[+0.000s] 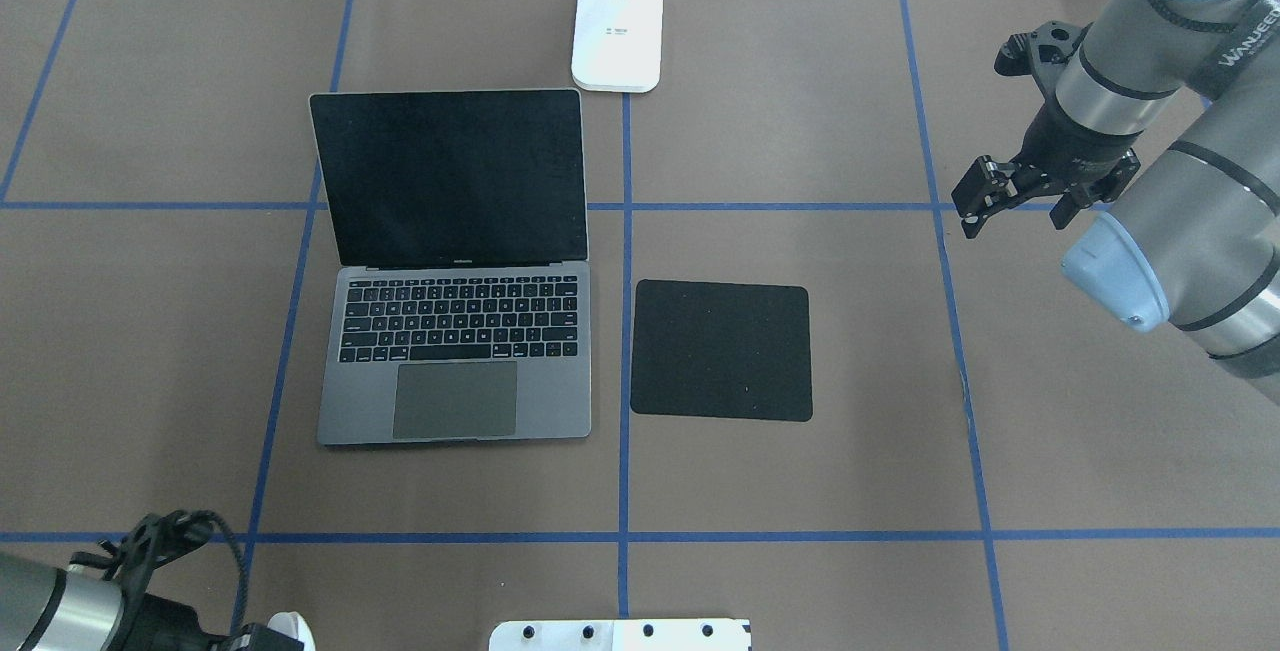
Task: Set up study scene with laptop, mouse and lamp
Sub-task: 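Carry the white mouse over the black mousepad with the left gripper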
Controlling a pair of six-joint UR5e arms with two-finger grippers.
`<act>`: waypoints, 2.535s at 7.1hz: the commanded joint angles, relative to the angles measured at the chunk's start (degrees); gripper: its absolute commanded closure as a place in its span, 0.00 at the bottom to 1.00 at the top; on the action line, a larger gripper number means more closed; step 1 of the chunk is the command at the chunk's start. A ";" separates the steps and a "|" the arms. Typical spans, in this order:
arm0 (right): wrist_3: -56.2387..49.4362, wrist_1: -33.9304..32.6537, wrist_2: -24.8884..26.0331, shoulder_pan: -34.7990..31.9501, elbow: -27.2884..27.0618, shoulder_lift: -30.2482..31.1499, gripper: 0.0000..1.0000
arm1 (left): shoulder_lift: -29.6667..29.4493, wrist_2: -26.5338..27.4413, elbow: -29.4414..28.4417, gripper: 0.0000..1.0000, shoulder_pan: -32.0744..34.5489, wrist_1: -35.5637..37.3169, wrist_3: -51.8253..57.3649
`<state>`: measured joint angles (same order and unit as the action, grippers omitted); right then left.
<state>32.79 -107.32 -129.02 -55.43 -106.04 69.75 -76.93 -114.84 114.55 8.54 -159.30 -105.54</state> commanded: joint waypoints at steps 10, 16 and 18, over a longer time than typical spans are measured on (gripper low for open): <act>-0.53 -0.08 0.00 0.32 0.66 -0.23 0.00 | -57.50 -5.13 -24.90 0.60 16.77 46.26 6.96; -0.53 -0.08 0.09 0.32 0.75 -0.05 0.00 | -73.44 -3.47 -42.64 0.67 17.56 58.67 20.98; -0.53 0.01 0.09 0.32 0.75 -0.05 0.00 | -77.47 -1.36 -46.07 0.69 17.56 65.21 26.76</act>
<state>32.26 -107.39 -128.94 -55.11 -105.30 69.70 -151.85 -117.65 70.40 26.08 -98.42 -82.30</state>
